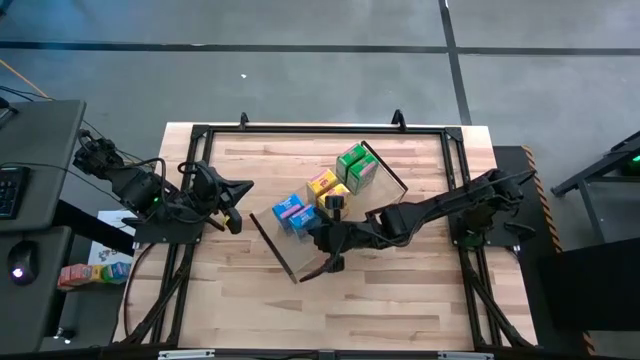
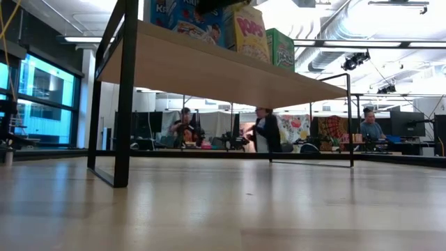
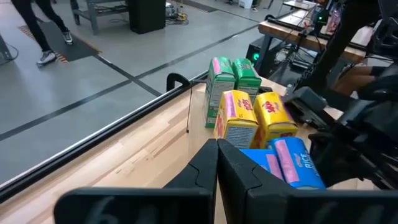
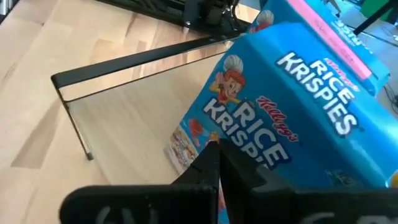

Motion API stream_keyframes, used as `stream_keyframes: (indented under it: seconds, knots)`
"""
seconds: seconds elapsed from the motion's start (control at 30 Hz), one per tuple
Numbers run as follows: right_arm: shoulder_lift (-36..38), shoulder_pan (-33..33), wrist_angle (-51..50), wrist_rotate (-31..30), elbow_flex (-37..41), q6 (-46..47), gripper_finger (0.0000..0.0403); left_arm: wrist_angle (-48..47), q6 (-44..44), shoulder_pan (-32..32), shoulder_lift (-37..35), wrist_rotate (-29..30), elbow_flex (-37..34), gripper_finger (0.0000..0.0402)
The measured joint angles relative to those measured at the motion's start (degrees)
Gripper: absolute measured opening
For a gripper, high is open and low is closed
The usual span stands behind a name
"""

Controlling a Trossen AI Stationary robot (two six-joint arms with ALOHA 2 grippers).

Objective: Stack cereal on shelf
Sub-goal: Put the blue cereal box on the shelf align with the other blue cereal box, then return to Home Position

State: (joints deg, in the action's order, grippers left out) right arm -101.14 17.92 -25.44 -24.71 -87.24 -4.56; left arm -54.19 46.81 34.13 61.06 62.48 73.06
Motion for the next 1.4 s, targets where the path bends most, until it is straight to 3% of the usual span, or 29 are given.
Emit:
stream_keyframes:
  seconds: [0.23, 0.4, 0.7, 0.83, 1.1, 1.27, 1.4]
  knots:
    - [0.13, 0.08, -0.35, 2.83, 0.0, 0.01, 0.0, 0.0, -1.2, 0.0, -0.19, -0.06, 0.0, 0.0]
    - [1.98, 1.37, -6.6, 8.07, 0.0, 1.19, 0.0, 0.01, -3.88, 0.0, -2.84, -3.04, 0.79, 0.0]
    - [9.78, 1.59, -13.69, 12.3, 0.0, 7.21, 0.0, -0.4, -14.24, -0.02, -14.36, -6.62, -1.01, 0.0]
    - [11.88, 0.15, -13.65, 12.27, 0.0, 7.59, 0.0, 7.06, -15.9, -0.04, -23.75, -9.17, -9.35, 0.0]
    - [12.46, -5.51, -10.51, 15.3, 0.0, 10.17, 0.0, 52.25, -32.89, -0.78, -41.72, -25.11, -37.9, 0.0]
    - [12.73, -8.61, -5.6, 17.23, 0.0, 14.68, 0.0, 54.17, -33.59, -4.24, -50.56, -27.18, -45.61, 0.0]
    - [13.21, -9.89, -0.8, 17.35, 0.0, 16.57, 0.0, 54.62, -33.04, -7.79, -56.78, -34.18, -48.95, 0.0]
